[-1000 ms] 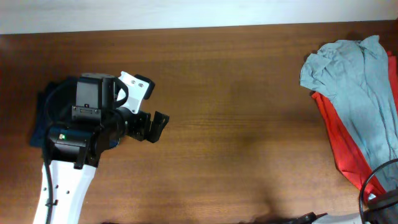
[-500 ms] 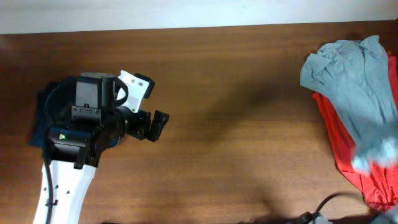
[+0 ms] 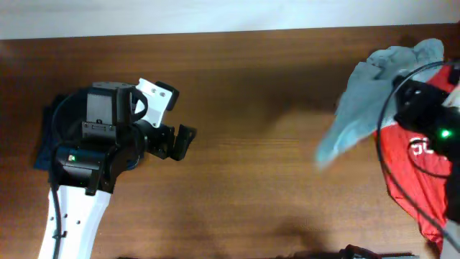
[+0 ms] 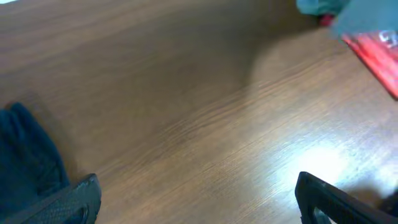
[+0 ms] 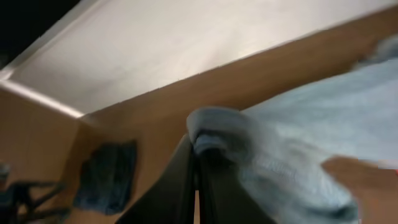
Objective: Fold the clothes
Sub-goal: 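Grasp the grey t-shirt with the right gripper and lift it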
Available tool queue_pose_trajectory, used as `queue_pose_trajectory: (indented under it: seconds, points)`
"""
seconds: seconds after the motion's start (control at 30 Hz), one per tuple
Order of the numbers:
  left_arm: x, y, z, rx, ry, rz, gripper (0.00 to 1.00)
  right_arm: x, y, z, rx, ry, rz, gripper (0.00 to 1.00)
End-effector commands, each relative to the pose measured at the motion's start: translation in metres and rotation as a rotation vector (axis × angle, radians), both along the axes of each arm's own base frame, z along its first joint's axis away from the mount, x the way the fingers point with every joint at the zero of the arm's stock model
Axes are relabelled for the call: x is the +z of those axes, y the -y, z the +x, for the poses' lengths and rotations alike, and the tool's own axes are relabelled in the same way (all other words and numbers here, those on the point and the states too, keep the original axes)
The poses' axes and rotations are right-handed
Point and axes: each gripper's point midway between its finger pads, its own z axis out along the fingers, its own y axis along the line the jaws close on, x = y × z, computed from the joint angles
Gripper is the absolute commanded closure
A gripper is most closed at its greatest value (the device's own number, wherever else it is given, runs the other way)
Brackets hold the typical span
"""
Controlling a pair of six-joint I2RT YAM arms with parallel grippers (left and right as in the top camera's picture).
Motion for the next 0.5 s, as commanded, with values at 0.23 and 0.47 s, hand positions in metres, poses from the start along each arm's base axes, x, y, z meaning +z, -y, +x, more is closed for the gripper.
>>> queue_pose_trajectory:
  seconds: [0.23,0.47]
  points:
    - [0.027,0.045,-0.014,-0.226,0.061,-0.15,0.01,0.041,-0.061,0.005,0.186,0.139,0.047,0.96]
    - [0.03,0.087,-0.037,-0.434,0.135,-0.103,0.01,0.064,-0.086,0.023,0.229,0.194,0.169,0.96]
